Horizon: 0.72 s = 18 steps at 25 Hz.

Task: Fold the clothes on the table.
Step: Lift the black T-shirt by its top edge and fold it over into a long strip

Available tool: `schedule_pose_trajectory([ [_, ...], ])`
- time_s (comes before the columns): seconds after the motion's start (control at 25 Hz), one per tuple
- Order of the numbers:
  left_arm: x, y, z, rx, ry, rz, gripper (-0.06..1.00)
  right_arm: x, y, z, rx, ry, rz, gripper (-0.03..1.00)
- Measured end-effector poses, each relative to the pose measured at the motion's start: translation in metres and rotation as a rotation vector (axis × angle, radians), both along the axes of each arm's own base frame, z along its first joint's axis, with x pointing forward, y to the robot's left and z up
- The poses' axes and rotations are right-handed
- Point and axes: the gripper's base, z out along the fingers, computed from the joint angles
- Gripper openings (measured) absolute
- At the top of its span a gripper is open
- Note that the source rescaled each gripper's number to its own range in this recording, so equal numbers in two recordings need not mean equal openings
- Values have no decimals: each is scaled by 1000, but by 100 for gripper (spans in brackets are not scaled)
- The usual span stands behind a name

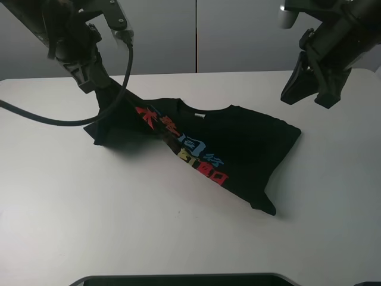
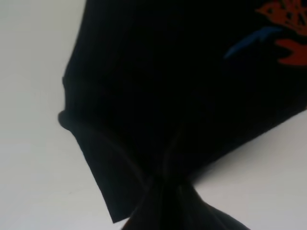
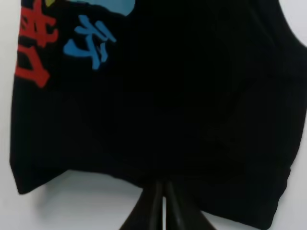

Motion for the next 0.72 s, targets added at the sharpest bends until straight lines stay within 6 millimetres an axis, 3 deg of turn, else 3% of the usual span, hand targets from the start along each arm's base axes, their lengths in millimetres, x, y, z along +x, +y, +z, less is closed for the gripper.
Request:
schedule_pose_trajectory([
  [0.16,2,-1,1,-12,-21,13,0,5,8,-6,92,61,-102,6],
  [0.4,2,0,1,-10,-21,14,0,6,22,-13,233,188,-158,59],
  [0.56,2,0,1,-10,-21,14,0,-7,32,-24,215,249,-126,63],
  [0.72,2,-1,1,-14,-19,16,0,-38,64,-51,109,253,-39,64],
])
